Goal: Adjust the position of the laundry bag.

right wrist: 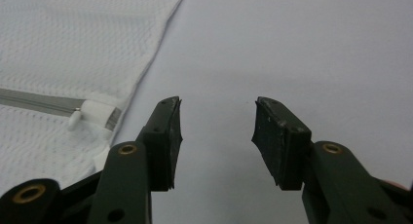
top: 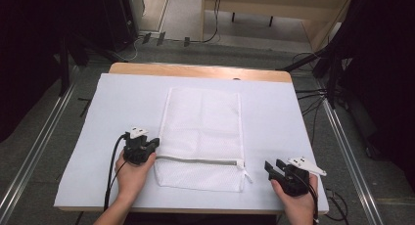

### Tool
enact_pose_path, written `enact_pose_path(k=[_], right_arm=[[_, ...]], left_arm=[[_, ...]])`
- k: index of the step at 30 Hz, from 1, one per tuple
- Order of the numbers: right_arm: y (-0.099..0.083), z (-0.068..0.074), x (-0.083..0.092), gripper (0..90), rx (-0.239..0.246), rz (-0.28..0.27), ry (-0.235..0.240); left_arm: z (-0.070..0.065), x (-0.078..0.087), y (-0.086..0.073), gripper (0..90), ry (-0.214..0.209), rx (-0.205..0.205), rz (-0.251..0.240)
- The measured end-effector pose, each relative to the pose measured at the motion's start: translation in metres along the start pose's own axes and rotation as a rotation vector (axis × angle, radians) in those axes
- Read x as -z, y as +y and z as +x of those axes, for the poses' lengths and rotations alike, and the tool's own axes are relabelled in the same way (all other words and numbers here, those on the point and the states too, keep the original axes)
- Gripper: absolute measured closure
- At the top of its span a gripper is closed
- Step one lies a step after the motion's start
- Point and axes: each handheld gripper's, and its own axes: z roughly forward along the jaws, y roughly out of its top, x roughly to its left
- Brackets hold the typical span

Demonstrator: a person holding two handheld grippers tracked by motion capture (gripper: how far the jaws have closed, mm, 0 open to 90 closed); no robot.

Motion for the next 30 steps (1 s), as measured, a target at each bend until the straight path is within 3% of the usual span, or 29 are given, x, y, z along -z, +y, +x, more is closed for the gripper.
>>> enact_pose_path(k=[7,13,14,16,18,23,27,30], right_arm=[[-0.001,0.006,-0.001,53.8,0.021,-0.004,0.015],[-0.001,0.012,0.000,52.8,0.029,-0.007,0.033],[-0.001,0.014,0.000,52.2,0.036,-0.011,0.039],[-0.002,0.015,0.001,52.0,0.034,-0.012,0.038],[-0.003,0.017,0.003,51.8,0.037,-0.018,0.050],[-0.004,0.023,0.006,52.4,0.039,-0.016,0.059],[-0.005,0.034,0.007,53.7,0.030,0.012,0.096],[-0.008,0.047,0.004,54.5,0.038,0.053,0.136]], left_arm=[[0.016,0.014,-0.012,90.0,0.036,0.011,0.002],[0.014,0.020,-0.018,88.1,0.057,-0.011,-0.026],[0.013,0.021,-0.018,78.1,0.060,-0.012,-0.034],[0.012,0.023,-0.018,74.0,0.058,-0.014,-0.046],[0.009,0.030,-0.017,60.3,0.070,-0.025,-0.079],[0.007,0.042,-0.014,49.4,0.081,-0.033,-0.112],[0.000,0.048,-0.014,47.8,0.042,-0.046,-0.128],[-0.014,0.048,-0.016,47.6,-0.007,-0.077,-0.122]])
